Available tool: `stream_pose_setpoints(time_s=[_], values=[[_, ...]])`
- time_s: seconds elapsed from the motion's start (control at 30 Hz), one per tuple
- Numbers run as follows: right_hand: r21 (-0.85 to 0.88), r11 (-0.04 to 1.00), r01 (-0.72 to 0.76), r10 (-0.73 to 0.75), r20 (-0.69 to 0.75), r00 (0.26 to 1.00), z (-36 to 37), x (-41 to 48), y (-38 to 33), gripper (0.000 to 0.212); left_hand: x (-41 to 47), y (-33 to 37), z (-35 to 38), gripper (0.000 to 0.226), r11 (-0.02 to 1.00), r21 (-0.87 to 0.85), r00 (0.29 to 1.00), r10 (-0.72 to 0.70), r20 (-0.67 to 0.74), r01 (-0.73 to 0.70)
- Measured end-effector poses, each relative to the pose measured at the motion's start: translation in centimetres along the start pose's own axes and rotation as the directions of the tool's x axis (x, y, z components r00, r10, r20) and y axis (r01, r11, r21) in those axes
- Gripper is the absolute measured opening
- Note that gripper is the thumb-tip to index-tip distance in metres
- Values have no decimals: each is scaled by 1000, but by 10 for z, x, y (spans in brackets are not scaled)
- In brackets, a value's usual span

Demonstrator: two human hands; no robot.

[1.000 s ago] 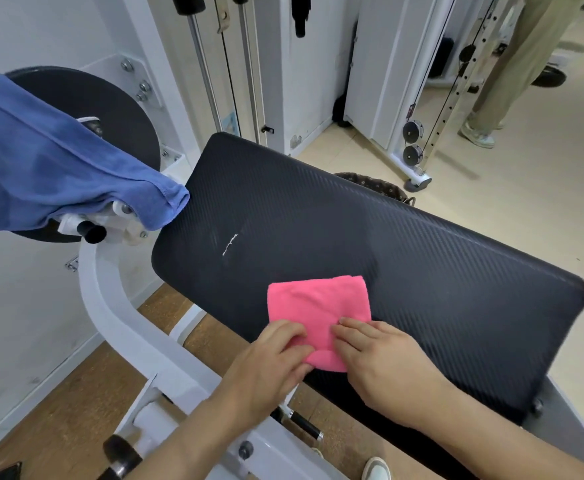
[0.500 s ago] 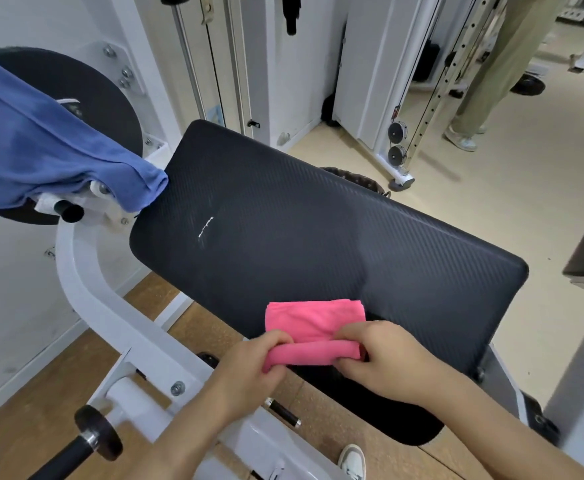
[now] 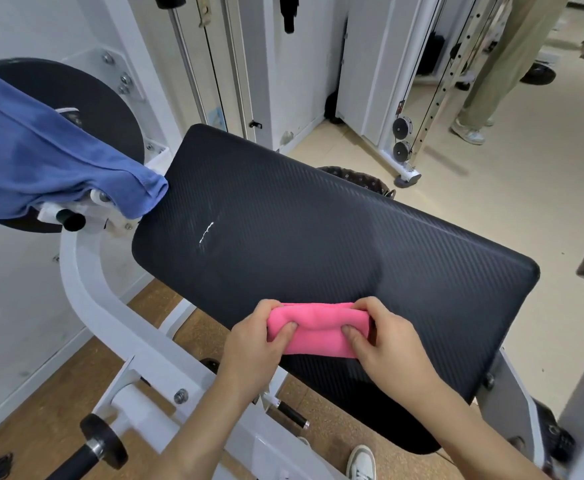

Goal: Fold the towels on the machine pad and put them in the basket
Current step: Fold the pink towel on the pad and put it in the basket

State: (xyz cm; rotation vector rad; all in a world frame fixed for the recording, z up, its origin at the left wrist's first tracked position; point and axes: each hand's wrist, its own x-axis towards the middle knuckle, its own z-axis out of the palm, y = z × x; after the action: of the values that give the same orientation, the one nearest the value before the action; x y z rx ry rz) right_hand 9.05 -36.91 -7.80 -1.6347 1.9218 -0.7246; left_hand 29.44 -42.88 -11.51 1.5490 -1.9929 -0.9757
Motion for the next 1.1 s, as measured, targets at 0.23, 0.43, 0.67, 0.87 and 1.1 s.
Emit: stream_pose_setpoints(time_s=[0.23, 0.43, 0.67, 0.87, 1.1], values=[[-337, 931, 140, -239, -273, 932, 11, 1, -2, 39, 5, 13, 6, 32, 994, 72, 988, -71, -137, 81], [-601, 596, 532, -608, 95, 788, 8, 9, 2, 25, 4, 17, 11, 40, 966, 259, 960, 97, -264, -26], [-667, 581, 467, -468, 196, 861, 5, 8, -6, 33, -5, -4, 23, 19, 665, 502, 699, 698, -155, -553], [-683, 554, 476, -488, 197, 851, 6, 9, -9, 30, -5, -31, 24, 53, 655, 513, 760, 649, -6, -555], [-673, 636, 378, -337, 198, 920, 3, 18, -11, 42, 11, -14, 17, 40, 704, 470, 776, 628, -60, -533]])
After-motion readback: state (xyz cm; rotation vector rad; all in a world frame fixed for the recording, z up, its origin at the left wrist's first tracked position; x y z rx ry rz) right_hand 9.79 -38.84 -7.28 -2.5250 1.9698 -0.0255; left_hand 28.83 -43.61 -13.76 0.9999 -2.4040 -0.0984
